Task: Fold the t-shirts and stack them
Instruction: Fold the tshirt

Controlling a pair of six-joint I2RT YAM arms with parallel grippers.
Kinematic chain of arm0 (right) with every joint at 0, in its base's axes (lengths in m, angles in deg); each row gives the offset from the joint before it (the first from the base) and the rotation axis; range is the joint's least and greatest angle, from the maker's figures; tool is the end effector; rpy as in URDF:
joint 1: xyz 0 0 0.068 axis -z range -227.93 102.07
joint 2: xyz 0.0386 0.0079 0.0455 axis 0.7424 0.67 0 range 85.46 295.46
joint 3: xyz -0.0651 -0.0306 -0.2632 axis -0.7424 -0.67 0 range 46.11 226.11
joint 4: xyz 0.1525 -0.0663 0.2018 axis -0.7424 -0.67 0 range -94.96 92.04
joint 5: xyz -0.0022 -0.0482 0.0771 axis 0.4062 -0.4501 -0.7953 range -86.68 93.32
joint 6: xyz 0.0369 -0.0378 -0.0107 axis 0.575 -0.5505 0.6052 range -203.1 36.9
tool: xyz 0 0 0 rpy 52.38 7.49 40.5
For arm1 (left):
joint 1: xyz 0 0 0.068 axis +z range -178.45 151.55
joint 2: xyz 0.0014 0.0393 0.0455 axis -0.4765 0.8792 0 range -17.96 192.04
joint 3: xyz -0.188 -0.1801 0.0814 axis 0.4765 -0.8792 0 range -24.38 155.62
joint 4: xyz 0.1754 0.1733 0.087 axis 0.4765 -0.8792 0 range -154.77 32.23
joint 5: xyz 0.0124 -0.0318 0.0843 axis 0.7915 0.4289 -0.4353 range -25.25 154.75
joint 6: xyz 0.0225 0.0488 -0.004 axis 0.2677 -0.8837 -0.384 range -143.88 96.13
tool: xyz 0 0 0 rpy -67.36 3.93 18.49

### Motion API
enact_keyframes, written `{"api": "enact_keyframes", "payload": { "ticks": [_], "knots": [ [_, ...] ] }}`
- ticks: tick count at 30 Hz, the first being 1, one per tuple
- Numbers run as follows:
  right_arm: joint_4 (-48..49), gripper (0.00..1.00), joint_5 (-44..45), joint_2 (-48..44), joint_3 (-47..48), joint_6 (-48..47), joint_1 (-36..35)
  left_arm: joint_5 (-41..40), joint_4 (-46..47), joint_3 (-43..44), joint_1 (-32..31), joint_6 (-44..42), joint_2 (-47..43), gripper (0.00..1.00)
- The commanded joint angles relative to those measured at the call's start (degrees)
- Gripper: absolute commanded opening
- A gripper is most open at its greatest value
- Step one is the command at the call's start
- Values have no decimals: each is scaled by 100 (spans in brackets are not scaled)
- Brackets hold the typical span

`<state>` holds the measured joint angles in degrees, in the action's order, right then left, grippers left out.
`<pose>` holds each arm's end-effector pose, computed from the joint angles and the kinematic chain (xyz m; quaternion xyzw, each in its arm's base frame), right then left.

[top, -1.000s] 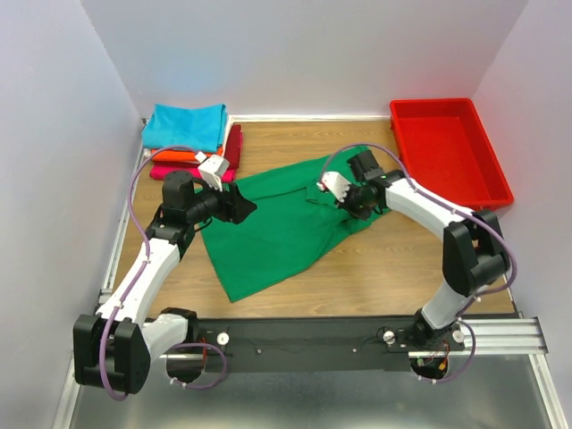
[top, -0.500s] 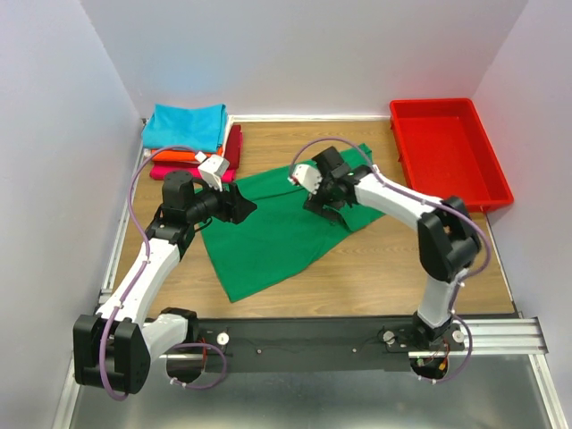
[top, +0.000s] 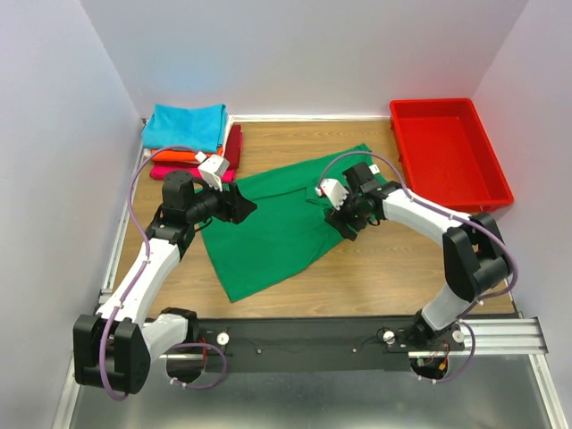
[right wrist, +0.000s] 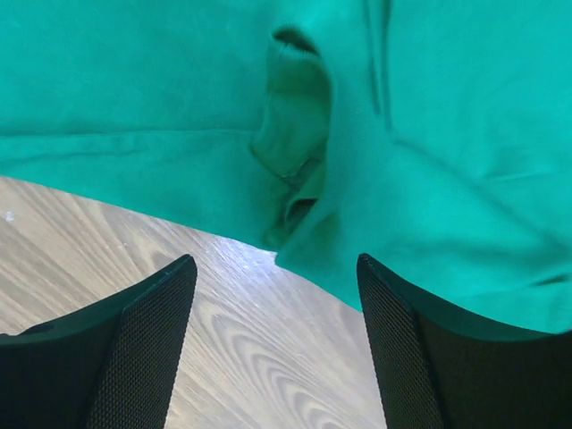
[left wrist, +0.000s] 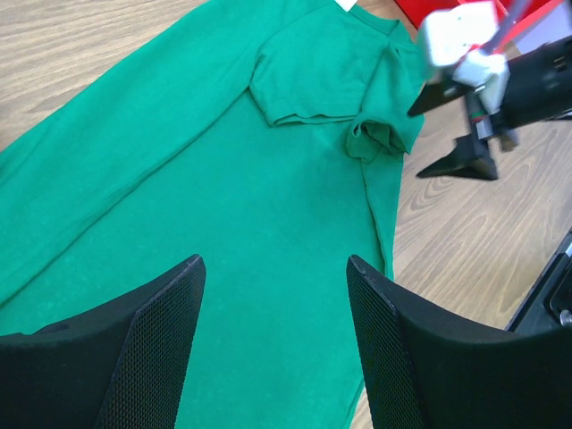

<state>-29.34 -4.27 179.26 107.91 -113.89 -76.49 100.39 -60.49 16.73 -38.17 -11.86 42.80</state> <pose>0.2842 0.1600 0.2004 -0.4939 0.8361 0.0600 0.2311 0.2303 -0.0604 0.2788 0.1544 0.7942 -0.3496 0.4724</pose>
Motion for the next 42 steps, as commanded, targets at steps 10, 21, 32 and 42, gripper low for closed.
{"api": "enact_keyframes", "payload": {
  "ticks": [10,21,32,42],
  "knots": [
    [228,58,355,709,227,433,-10,163,79,-59,5,-6,-72,72],
    [272,56,584,640,385,503,-10,198,88,-67,13,-6,-81,72],
    [272,39,672,1017,552,547,-18,216,96,-76,5,12,-90,72],
    [202,11,1260,377,359,92,-10,251,105,-76,13,12,-90,72]
  ]
}}
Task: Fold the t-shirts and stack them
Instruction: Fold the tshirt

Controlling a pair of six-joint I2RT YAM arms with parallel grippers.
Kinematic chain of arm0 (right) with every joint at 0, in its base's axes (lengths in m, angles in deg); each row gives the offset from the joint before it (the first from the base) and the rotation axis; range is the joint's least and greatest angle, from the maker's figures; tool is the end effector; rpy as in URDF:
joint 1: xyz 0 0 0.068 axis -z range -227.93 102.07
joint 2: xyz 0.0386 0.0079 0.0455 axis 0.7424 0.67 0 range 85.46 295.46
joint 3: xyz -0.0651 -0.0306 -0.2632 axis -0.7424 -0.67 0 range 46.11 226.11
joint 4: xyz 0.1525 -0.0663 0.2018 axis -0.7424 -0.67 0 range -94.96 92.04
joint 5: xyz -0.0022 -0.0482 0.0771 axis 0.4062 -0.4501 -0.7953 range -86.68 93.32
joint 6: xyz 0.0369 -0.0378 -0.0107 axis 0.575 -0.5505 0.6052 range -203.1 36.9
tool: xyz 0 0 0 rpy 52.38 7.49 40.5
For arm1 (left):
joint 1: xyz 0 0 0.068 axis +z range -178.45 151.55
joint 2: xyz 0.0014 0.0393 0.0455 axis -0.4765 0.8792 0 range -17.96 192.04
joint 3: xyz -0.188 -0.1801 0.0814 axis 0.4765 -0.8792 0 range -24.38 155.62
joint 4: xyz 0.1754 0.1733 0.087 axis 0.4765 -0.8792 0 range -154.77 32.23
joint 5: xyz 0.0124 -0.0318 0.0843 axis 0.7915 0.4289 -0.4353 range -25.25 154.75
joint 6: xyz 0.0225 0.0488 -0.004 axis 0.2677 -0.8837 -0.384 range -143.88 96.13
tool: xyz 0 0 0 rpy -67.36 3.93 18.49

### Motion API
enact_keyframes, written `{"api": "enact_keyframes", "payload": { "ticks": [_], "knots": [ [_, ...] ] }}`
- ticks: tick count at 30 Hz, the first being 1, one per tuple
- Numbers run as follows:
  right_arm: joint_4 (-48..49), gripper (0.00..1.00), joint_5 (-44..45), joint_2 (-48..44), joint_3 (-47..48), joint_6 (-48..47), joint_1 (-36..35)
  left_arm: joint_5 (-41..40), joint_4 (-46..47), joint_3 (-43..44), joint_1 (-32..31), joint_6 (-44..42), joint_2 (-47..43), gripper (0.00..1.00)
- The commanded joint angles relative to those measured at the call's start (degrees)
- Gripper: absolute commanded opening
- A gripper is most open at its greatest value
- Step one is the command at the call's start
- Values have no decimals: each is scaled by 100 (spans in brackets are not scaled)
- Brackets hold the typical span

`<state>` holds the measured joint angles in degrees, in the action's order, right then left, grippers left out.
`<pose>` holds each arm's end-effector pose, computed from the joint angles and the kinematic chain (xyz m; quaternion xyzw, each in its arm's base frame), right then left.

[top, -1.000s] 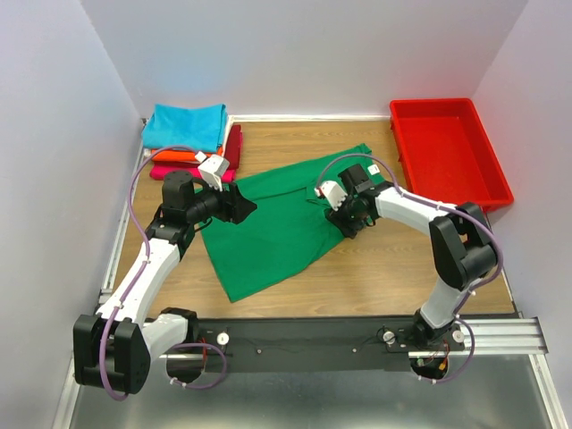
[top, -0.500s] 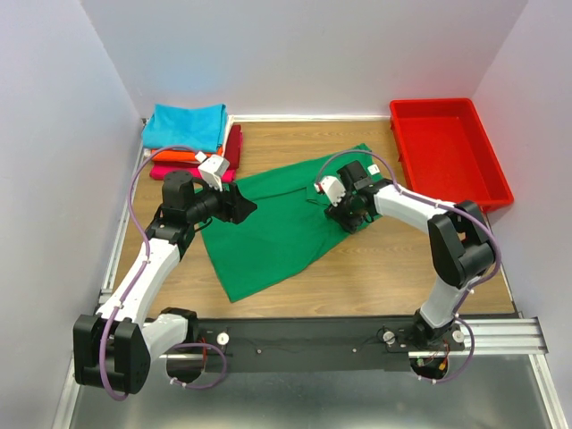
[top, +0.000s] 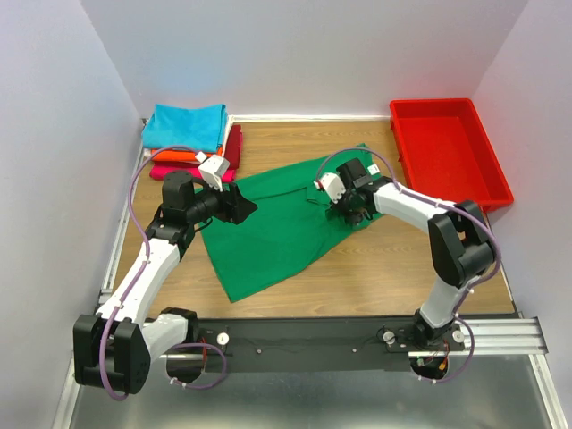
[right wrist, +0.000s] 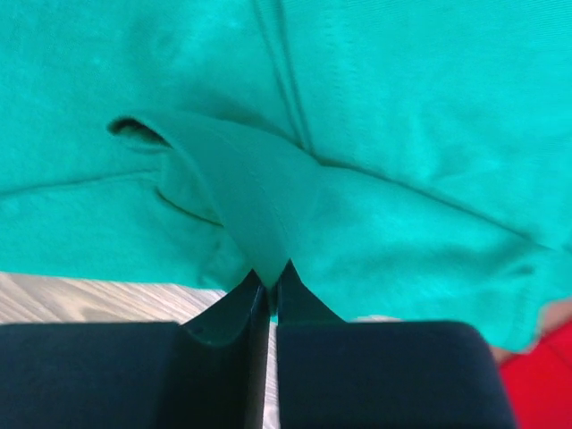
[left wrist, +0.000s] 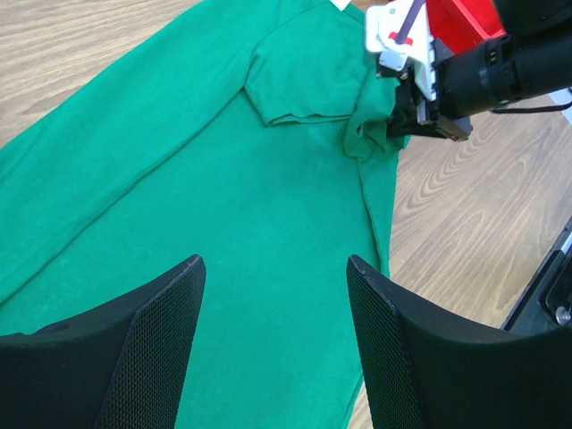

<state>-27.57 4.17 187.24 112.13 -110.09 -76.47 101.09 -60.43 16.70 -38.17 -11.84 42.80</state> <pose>0.3108 0.1684 0.1779 -0.4537 0.8652 -0.0043 0.2135 0.2300 -0.0607 0.2788 0.1576 0.7926 -0.3542 0.4707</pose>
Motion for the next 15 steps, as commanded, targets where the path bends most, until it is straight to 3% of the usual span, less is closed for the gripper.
{"api": "enact_keyframes", "payload": {
  "ticks": [1,12,14,15],
  "knots": [
    [-19,11,504,-561,-45,-386,-21,189,99,-74,14,10,-90,72],
    [-300,12,1032,-27,947,-1362,-319,198,107,-74,5,10,-63,72],
    [-309,21,1041,149,1227,-1389,-477,190,99,-83,14,10,-55,72],
    [-309,36,1084,367,1334,-1336,-521,181,99,-83,5,10,-46,72]
  ]
}}
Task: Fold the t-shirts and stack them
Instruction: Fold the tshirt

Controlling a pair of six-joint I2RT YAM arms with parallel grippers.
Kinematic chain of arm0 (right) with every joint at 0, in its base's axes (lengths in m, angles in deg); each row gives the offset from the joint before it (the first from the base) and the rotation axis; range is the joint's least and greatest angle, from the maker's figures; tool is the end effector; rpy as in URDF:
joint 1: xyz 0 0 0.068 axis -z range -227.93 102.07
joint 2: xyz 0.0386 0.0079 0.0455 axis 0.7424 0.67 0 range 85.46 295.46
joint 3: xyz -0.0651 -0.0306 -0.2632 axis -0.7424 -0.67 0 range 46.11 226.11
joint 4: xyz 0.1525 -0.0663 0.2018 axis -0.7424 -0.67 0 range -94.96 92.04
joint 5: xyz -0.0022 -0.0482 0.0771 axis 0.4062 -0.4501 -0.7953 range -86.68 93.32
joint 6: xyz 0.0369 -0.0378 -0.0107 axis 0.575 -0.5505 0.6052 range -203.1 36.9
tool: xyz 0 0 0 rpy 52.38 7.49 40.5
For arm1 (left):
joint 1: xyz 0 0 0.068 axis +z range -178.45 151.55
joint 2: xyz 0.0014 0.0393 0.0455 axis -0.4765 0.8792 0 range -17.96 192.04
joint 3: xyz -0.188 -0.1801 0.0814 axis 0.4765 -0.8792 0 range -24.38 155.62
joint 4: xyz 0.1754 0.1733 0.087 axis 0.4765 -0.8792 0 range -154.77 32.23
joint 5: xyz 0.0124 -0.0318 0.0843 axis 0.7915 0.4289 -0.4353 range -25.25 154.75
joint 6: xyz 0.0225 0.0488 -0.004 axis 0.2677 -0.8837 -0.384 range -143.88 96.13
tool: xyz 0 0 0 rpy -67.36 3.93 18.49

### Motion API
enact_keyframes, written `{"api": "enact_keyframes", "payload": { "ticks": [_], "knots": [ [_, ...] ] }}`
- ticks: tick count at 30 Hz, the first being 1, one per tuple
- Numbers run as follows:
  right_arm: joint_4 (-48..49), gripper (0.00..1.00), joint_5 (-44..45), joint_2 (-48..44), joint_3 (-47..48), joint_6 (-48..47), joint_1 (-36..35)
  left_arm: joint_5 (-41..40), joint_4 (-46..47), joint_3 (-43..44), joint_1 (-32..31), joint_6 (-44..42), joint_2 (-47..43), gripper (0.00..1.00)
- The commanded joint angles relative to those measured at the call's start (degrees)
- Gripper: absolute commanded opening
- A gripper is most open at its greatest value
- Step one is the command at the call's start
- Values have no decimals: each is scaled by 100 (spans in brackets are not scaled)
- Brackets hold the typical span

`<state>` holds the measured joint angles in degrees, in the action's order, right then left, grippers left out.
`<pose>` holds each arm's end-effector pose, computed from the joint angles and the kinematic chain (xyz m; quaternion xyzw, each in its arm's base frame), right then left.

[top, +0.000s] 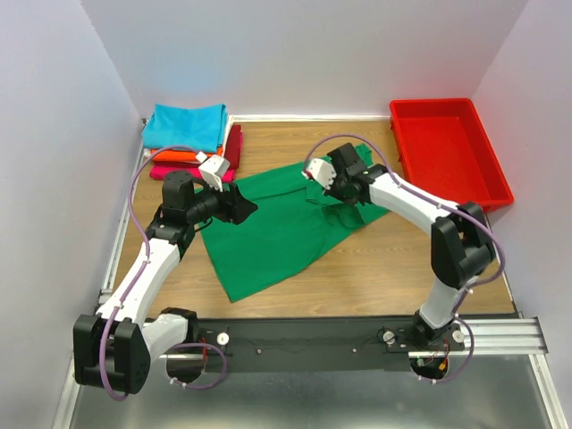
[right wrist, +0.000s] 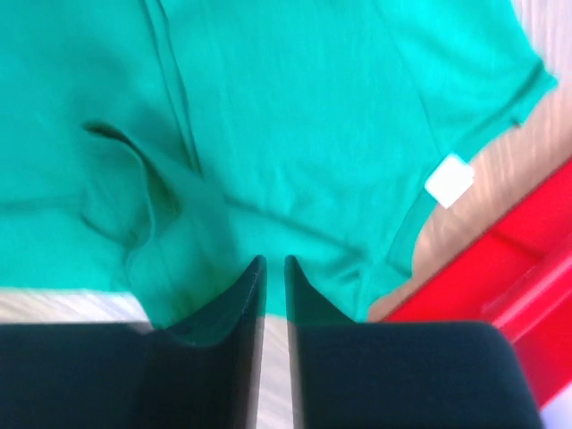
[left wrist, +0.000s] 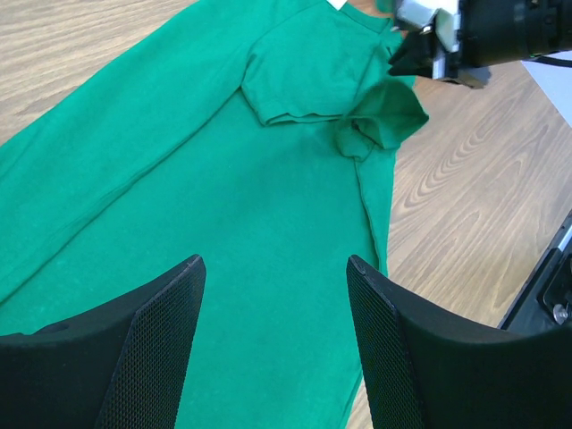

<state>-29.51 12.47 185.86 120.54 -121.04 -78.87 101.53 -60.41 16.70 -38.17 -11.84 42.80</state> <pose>0.3227 0.1868 0.2278 -0.5228 0.8019 -0.0934 0.2737 0.2299 -0.0609 0.2789 0.1597 0.7915 -0.3570 0.4696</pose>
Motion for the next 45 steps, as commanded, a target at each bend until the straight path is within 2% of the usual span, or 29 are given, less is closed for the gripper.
{"api": "enact_keyframes", "payload": {
  "ticks": [1,2,5,10,11,14,17,22,26,30,36,45],
  "knots": [
    [-123,44,272,594,589,-197,-307,137,96,-83,5,10,-46,72],
    [-123,53,281,673,686,-145,-325,137,96,-83,5,10,-46,72],
    [-176,66,219,692,853,49,-343,119,96,-91,14,18,-72,72],
    [-447,67,-104,-1,503,-82,-290,128,105,-100,5,27,-98,72],
    [-562,67,-498,-351,232,-161,-264,128,105,-91,5,19,-99,72],
    [-930,66,-817,-1030,-559,-591,-167,146,105,-83,5,18,-116,72],
    [-1151,69,-1097,-1687,-1393,-1206,-36,181,114,-83,5,18,-116,72],
    [-1152,78,-1765,-2525,-2380,-2884,421,234,123,-83,5,10,-63,72],
    [-933,79,-2197,-2420,-2539,-3903,974,242,123,-91,5,27,-55,72],
    [-432,79,-2681,-2210,-2627,-4379,1204,216,140,-100,14,36,-72,72],
    [-88,77,-3015,-1524,-2486,-4302,1213,207,132,-118,14,45,-90,72],
    [202,63,-3138,-1032,-2293,-3906,1204,242,140,-109,14,36,-72,72]
  ]
}}
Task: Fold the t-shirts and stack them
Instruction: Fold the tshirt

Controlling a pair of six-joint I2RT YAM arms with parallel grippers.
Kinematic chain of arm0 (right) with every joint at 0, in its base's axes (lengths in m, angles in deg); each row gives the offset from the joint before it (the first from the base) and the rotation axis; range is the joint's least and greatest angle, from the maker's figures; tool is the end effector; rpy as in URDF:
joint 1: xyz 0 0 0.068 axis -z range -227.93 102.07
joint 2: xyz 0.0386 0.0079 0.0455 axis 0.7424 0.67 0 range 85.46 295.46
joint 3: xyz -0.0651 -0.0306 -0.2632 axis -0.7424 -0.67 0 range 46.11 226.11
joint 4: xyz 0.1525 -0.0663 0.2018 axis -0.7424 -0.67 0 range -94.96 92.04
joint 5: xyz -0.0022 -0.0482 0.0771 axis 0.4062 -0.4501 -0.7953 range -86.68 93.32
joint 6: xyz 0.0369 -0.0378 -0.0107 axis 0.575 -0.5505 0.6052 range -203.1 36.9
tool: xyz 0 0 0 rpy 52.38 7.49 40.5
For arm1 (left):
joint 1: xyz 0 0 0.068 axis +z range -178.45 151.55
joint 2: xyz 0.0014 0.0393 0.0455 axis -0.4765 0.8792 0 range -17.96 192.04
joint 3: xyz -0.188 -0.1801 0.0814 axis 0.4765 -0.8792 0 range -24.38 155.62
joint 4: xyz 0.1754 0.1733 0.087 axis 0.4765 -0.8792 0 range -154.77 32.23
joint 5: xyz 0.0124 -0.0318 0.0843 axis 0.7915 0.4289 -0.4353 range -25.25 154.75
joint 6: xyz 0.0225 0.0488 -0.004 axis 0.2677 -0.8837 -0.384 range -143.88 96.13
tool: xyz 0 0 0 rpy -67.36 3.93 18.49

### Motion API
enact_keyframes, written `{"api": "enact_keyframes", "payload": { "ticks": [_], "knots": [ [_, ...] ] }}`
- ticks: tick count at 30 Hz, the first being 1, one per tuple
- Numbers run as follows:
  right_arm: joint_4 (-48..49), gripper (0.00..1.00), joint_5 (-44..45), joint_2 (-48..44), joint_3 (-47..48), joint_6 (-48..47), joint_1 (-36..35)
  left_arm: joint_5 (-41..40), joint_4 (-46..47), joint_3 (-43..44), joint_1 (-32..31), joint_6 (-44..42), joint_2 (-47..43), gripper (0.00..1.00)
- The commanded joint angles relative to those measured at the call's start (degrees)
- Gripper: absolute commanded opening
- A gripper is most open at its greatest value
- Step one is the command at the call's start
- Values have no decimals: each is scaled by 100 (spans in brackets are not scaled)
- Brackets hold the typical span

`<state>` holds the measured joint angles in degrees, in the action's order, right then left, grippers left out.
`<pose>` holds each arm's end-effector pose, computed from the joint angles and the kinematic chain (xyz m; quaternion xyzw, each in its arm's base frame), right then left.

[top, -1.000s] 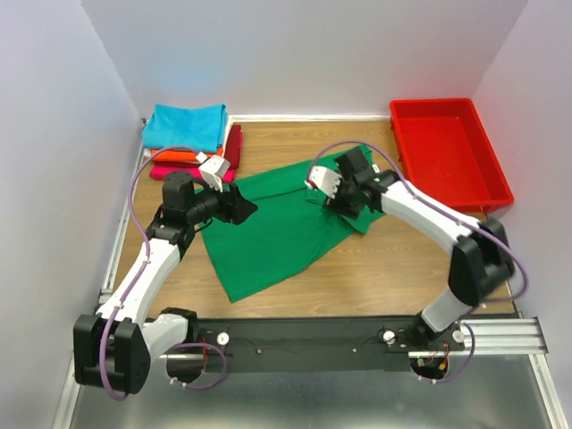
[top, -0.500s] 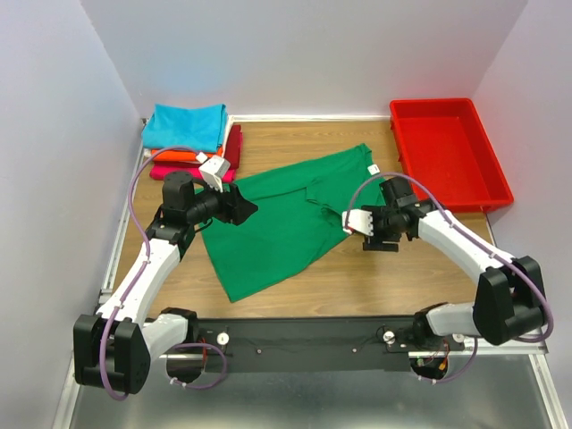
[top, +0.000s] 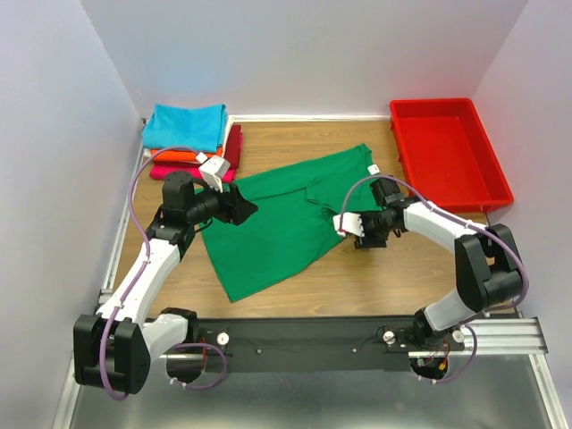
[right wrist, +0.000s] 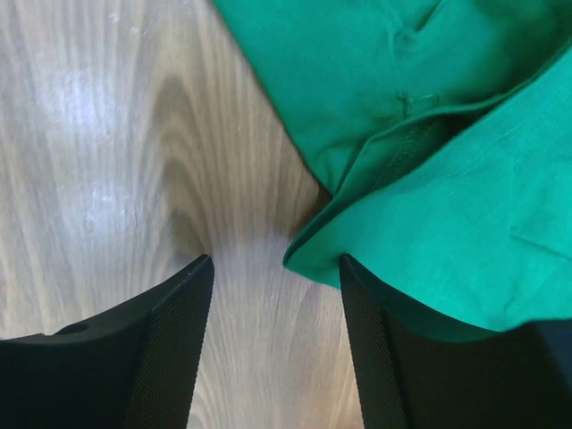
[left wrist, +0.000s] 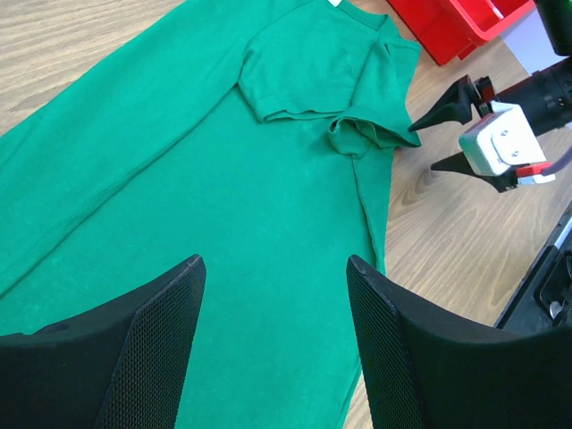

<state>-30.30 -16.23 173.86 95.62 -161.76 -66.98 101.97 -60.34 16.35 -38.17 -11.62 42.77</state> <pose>0.2567 0.1012 0.1685 -0.7504 0.6189 0.0655 0.2228 0.2292 -0.0610 0.2771 0.1596 0.7920 -0.3608 0.4659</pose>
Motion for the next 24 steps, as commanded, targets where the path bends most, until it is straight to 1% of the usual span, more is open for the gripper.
{"api": "enact_keyframes", "payload": {
  "ticks": [1,4,6,9,12,19,20,23,24],
  "knots": [
    [298,62,-269,204,216,192,15,199,134,-74,14,14,-70,72],
    [465,56,-172,309,208,245,15,208,134,-83,5,23,-70,72],
    [561,55,-111,327,181,254,15,216,134,-74,13,23,-79,72],
    [676,50,-66,353,172,280,15,216,142,-83,13,23,-88,72],
    [746,47,-5,327,155,298,15,234,142,-74,5,23,-88,72],
    [843,35,57,283,146,386,24,243,143,-83,5,23,-79,72],
    [843,31,48,257,163,403,15,243,143,-74,5,23,-88,72],
    [834,24,48,169,155,456,15,243,143,-74,5,23,-79,72],
    [834,24,48,134,137,473,15,243,143,-74,13,23,-70,72]
  ]
}}
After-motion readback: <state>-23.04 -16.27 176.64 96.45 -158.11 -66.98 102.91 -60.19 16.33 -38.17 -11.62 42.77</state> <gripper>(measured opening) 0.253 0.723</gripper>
